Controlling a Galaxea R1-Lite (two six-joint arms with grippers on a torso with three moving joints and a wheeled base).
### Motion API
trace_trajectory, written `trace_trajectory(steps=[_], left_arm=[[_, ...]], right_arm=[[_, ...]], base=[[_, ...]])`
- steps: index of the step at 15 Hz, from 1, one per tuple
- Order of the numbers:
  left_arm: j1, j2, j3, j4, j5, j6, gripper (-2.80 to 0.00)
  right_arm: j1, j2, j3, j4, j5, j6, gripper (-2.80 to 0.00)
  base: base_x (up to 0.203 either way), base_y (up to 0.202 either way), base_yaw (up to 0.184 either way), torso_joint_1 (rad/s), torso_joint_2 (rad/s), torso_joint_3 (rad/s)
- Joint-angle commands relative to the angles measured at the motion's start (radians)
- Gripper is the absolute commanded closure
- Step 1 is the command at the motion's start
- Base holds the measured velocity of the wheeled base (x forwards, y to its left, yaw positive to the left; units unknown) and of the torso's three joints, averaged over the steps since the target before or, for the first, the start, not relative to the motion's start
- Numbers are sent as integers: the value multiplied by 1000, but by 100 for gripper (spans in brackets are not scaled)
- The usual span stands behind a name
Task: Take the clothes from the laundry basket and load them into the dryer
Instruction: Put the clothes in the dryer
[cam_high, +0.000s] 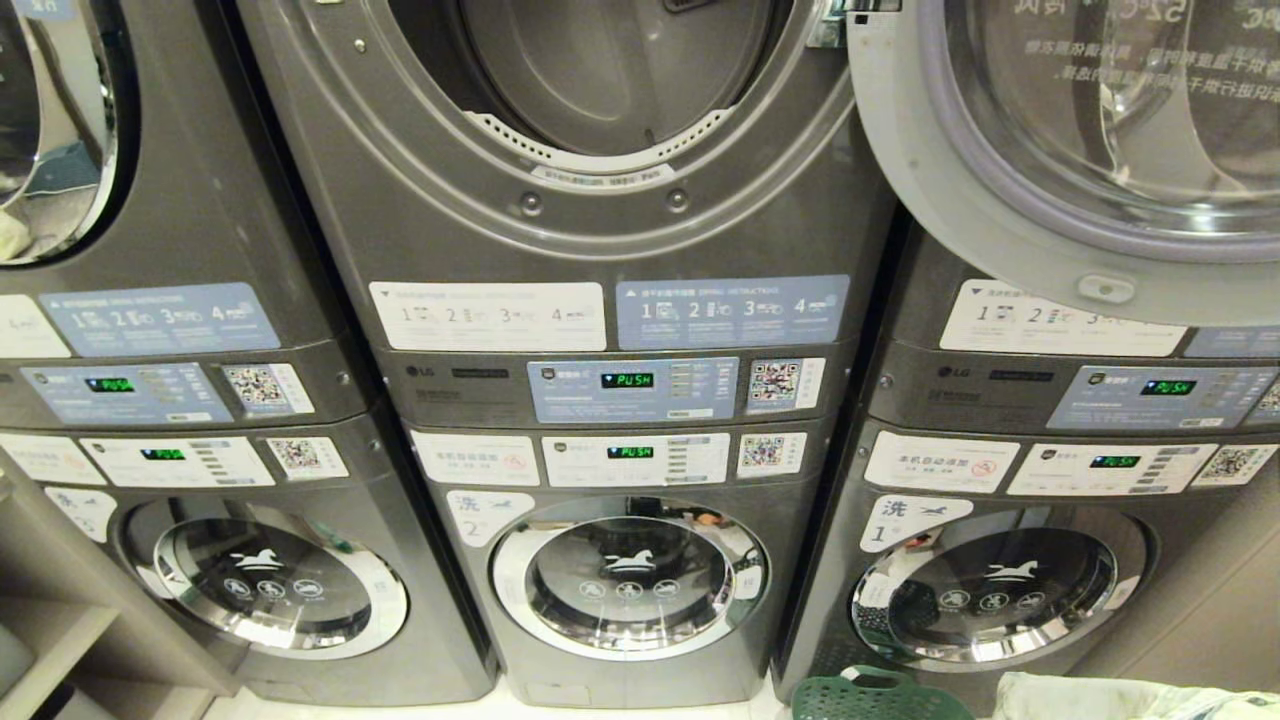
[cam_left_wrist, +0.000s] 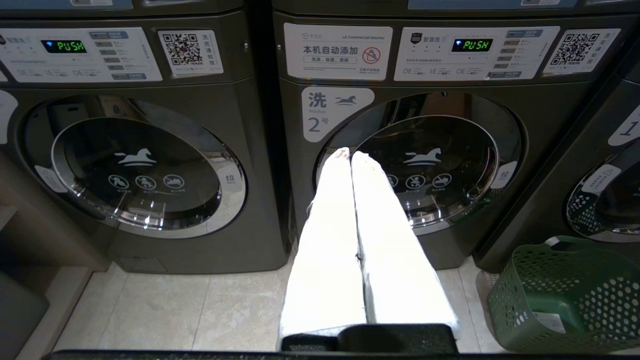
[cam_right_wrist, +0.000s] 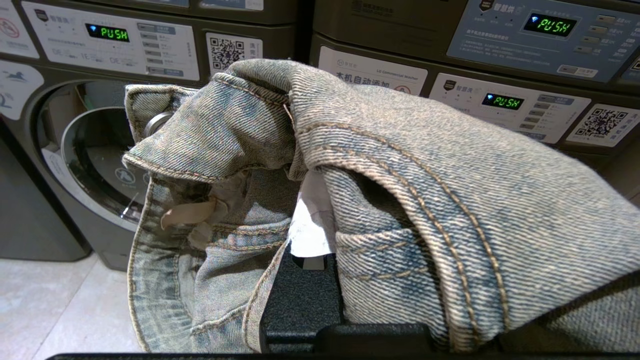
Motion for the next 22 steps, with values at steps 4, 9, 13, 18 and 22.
trace_trajectory(steps=[4, 9, 13, 18, 22], left_arm=[[0, 0, 0, 1, 0, 5, 0], [0, 1, 0, 1, 0, 2, 0], [0, 0, 0, 0, 3, -14, 0], [0, 2, 0, 0, 3, -14, 0], [0, 2, 1, 0, 3, -14, 0]], right_arm=[[0, 1, 0, 0, 1, 5, 0], [0, 1, 0, -1, 1, 11, 0], [0, 1, 0, 0, 3, 0, 0], [0, 1, 0, 1, 6, 1, 0], [0, 1, 0, 2, 6, 1, 0]], base=[[0, 0, 0, 56, -108, -57], [0, 0, 0, 61, -127, -68], [0, 0, 0, 57, -110, -62], [0, 0, 0, 0, 0, 0], [127, 0, -1, 0, -2, 2]])
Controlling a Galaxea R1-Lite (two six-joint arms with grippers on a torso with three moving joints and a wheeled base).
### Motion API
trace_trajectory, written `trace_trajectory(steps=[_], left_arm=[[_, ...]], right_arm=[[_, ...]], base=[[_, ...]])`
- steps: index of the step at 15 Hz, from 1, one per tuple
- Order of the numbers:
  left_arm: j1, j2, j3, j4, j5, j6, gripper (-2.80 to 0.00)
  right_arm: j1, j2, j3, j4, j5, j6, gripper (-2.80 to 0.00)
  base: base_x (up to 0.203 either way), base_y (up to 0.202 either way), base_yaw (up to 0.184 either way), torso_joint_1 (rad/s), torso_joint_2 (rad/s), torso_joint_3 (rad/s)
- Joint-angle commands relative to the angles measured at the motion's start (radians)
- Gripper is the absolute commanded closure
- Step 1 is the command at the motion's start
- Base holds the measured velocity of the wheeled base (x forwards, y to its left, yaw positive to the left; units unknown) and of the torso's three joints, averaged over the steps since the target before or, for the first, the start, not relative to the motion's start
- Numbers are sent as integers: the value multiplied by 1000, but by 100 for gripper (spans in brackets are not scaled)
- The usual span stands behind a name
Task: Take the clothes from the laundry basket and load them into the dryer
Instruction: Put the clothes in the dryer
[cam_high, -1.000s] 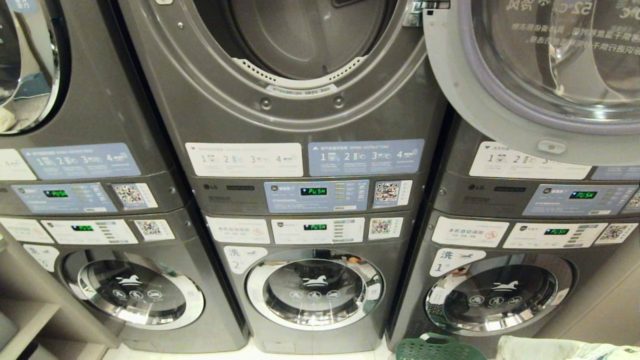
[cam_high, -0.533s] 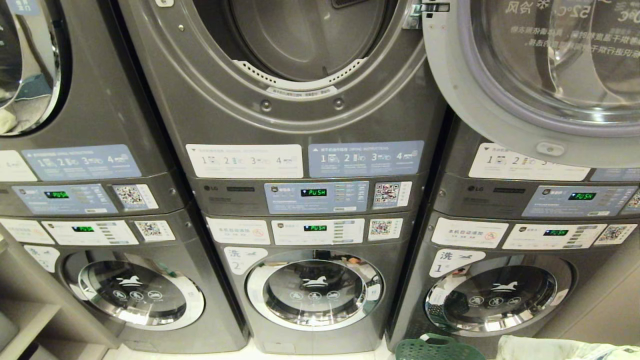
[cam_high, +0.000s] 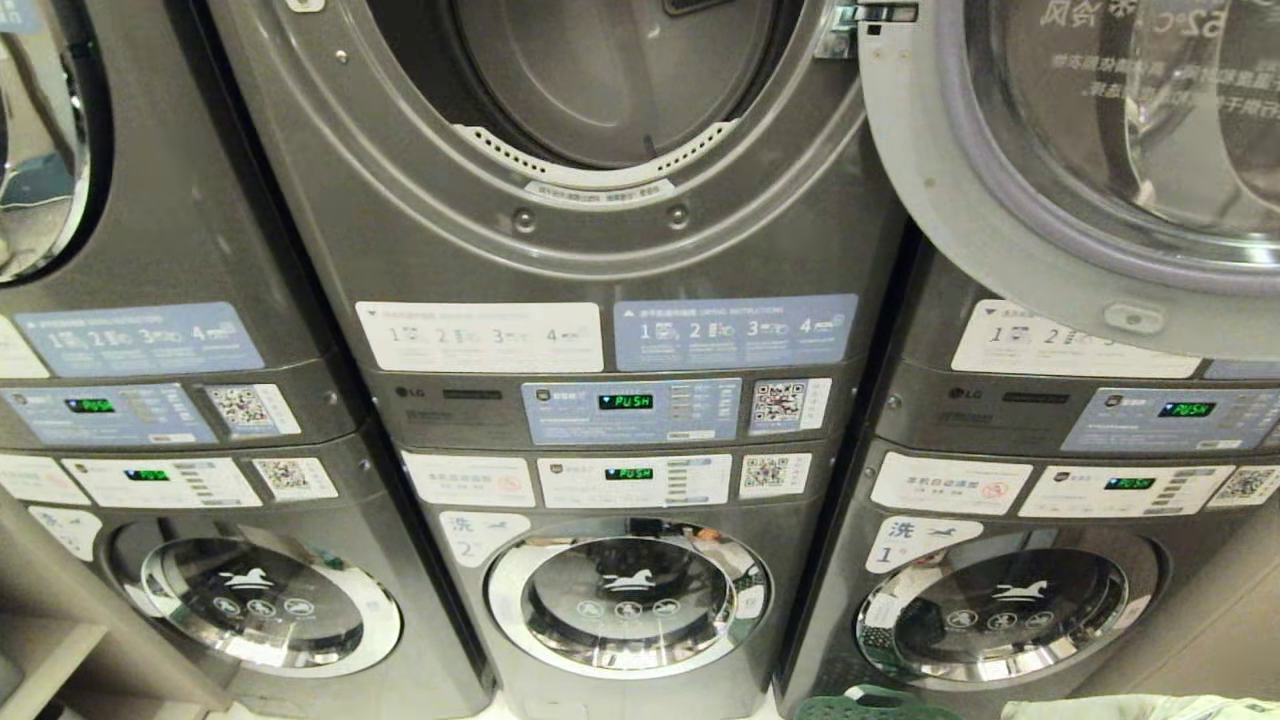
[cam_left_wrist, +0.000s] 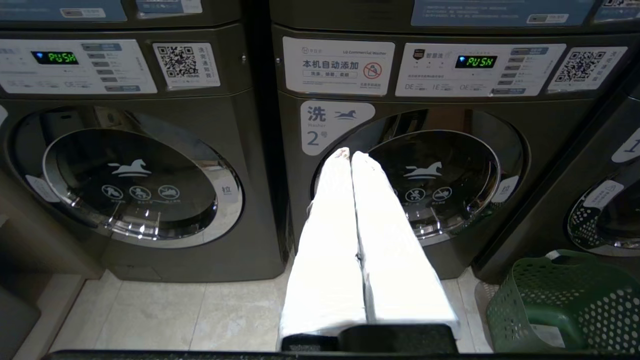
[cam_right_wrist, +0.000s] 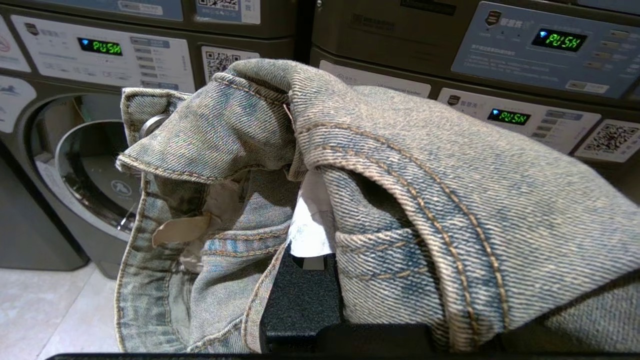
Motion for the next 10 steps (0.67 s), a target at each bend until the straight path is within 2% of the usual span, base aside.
trace_trajectory(steps=[1, 10], left_arm=[[0, 2, 1, 1, 0, -1, 0], [0, 2, 3, -4, 0, -1, 0]], right_arm=[[0, 1, 0, 0, 2, -1, 0], [0, 1, 0, 0, -2, 2, 0]], base=[[208, 0, 0, 13, 6, 6], [196, 0, -1, -1, 7, 4]])
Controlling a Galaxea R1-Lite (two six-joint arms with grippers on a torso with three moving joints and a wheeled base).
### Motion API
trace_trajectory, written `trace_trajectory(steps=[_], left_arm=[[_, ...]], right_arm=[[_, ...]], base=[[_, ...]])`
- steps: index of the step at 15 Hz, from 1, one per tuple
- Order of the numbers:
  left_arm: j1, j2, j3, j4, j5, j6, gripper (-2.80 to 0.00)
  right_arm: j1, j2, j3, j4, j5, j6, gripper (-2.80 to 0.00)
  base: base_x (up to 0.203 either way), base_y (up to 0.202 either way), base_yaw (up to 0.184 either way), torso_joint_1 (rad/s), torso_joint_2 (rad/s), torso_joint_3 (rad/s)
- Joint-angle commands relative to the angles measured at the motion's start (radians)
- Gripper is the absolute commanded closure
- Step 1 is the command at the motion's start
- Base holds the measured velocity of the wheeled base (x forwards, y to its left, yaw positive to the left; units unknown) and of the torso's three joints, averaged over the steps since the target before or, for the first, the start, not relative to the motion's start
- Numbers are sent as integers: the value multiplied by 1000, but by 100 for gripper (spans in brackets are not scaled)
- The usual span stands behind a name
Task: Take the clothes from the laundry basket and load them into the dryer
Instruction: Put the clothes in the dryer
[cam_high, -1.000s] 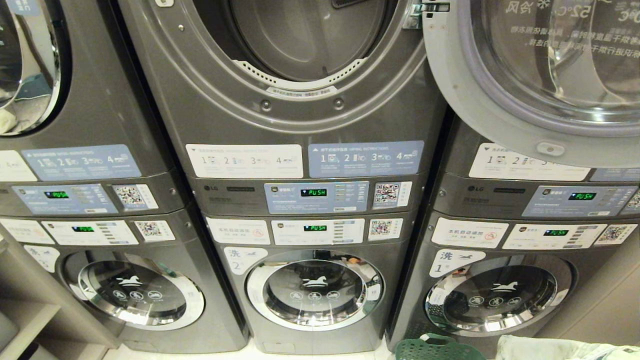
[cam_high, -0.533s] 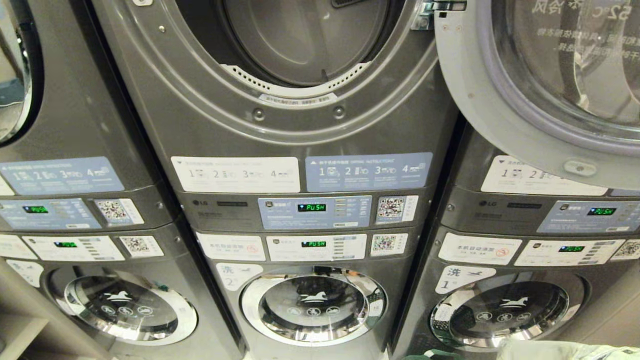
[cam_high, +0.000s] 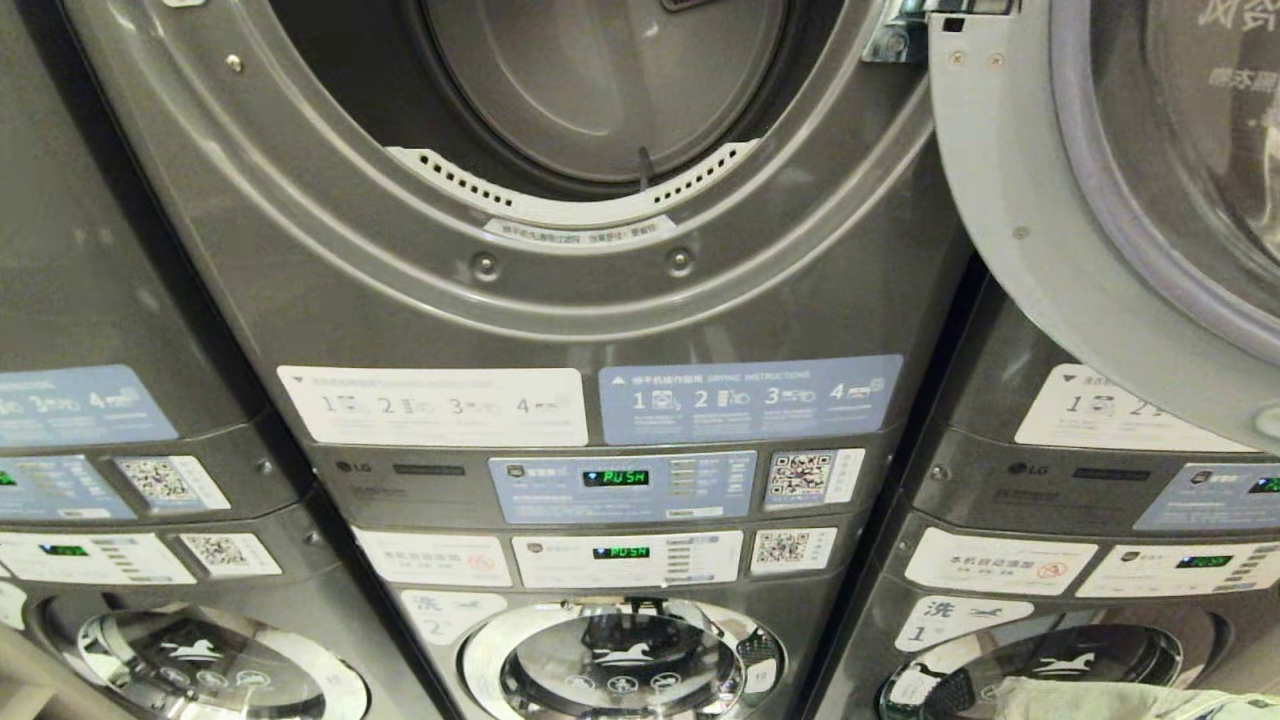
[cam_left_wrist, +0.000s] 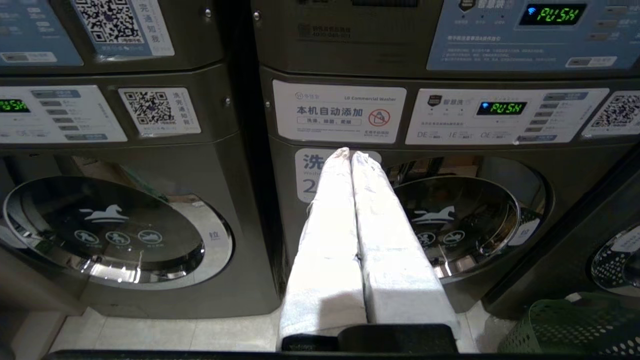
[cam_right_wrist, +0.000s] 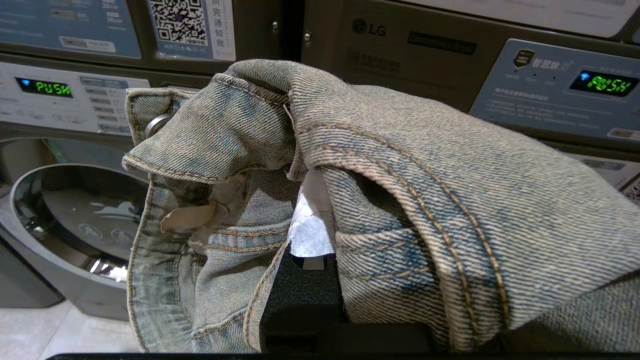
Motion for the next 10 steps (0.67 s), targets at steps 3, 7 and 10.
trace_trajectory(steps=[3, 7, 10], left_arm=[[0, 2, -1, 0, 0, 2, 0], [0, 0, -1, 0, 0, -2, 0], [0, 0, -1, 0, 0, -3, 0]], right_arm=[[0, 1, 0, 0, 0, -1, 0], [0, 1, 0, 0, 2, 1, 0], [0, 1, 0, 0, 2, -1, 0]], base=[[199, 0, -2, 1, 11, 8], [172, 0, 0, 2, 11, 5], [0, 0, 0, -9, 2, 4]])
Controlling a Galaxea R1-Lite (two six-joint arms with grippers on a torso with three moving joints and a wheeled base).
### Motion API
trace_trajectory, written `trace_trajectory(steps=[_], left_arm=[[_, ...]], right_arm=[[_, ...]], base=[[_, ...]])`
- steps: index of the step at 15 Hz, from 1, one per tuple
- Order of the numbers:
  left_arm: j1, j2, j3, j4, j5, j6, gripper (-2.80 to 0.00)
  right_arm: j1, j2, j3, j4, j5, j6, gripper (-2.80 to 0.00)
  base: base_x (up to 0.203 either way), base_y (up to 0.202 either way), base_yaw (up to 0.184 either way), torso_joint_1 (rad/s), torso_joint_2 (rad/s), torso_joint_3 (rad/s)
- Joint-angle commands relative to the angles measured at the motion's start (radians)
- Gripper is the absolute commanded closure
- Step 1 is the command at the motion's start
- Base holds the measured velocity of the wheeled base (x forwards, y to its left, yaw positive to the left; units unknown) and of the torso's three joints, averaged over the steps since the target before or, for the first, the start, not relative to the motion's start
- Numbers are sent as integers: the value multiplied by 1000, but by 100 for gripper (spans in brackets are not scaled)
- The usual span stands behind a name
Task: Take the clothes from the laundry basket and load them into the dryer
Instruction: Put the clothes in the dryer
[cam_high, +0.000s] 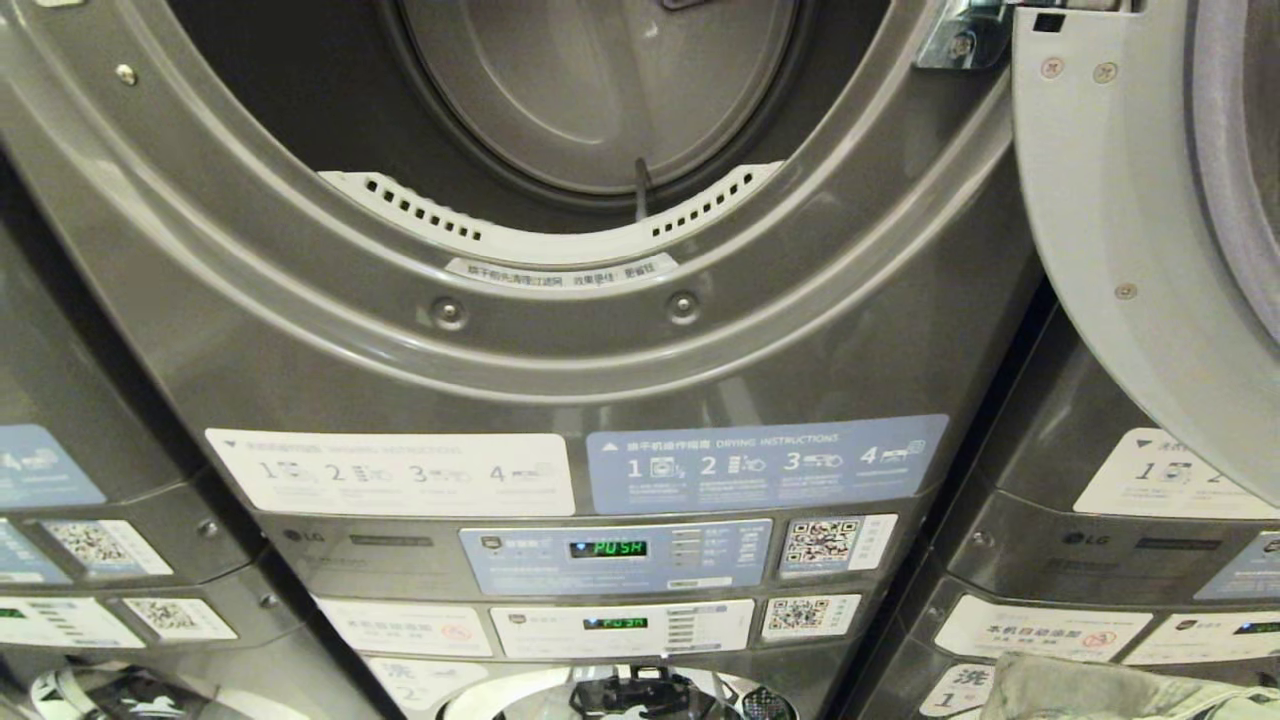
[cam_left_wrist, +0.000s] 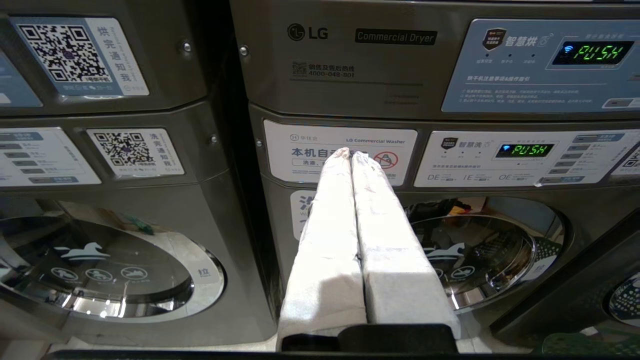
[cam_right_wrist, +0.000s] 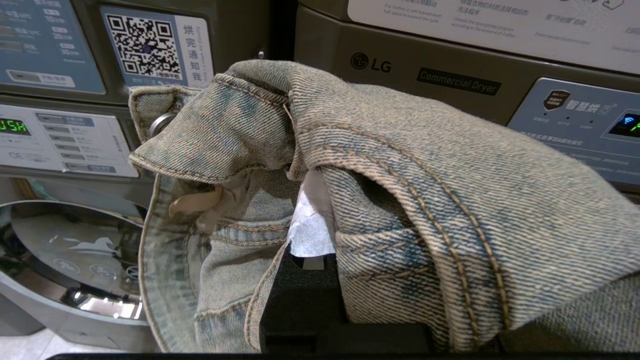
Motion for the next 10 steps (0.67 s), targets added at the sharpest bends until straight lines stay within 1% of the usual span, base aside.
trace_trajectory(steps=[1, 5, 6, 7, 10], left_arm=[[0, 1, 0, 0, 0, -1, 0], [0, 0, 0, 0, 0, -1, 0], [0, 1, 0, 0, 0, -1, 0], [0, 1, 0, 0, 0, -1, 0], [0, 2, 0, 0, 0, -1, 0]], right_arm=[[0, 1, 0, 0, 1, 2, 0], [0, 1, 0, 0, 3, -3, 0], [0, 1, 0, 0, 1, 0, 0], [0, 1, 0, -2, -1, 3, 0], [0, 1, 0, -3, -1, 2, 0]], base=[[0, 0, 0, 0, 0, 0], [0, 0, 0, 0, 0, 0], [-3, 71, -5, 17, 9, 7], [-1, 120, 2, -2, 2, 2], [0, 191, 1, 2, 1, 3]])
